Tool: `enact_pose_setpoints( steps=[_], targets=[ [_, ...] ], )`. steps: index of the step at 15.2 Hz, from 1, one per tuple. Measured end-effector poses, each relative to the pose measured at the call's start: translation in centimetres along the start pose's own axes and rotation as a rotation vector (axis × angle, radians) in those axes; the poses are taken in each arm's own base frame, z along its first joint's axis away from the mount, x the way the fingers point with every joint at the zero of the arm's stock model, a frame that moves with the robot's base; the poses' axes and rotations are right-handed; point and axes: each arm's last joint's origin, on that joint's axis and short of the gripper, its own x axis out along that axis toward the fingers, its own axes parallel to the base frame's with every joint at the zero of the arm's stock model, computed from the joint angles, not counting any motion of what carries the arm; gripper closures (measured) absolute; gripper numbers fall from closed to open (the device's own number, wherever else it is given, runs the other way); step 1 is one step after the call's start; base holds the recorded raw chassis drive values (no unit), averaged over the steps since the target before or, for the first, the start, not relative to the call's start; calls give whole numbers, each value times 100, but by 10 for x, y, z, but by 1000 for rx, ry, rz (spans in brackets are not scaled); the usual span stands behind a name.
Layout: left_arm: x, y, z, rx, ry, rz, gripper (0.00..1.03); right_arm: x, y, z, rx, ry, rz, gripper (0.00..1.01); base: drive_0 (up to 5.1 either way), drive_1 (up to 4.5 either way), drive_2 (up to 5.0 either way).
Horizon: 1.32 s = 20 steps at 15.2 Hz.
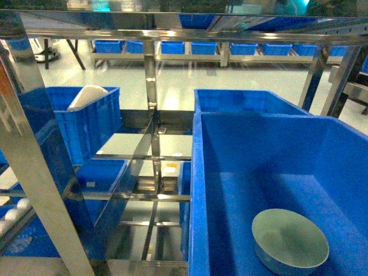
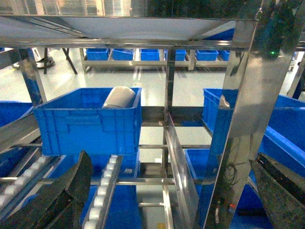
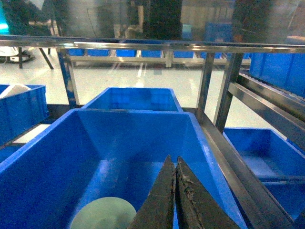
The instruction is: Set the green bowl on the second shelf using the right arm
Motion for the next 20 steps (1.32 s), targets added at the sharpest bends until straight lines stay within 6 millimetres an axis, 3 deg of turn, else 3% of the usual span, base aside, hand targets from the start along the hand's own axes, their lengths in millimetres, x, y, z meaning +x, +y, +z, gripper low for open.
enact_pose_setpoints(
  steps=[3, 18, 20],
  targets=[
    [0, 0, 0, 0, 0, 0, 5, -6, 0, -9, 0, 5, 0, 99, 0, 0, 0],
    [0, 0, 0, 0, -1, 0, 5, -35, 0, -11, -2, 1, 0, 99, 0, 0, 0],
    [0, 0, 0, 0, 0, 0, 5, -35, 0, -10, -3, -9, 0, 81, 0, 0, 0]
  ],
)
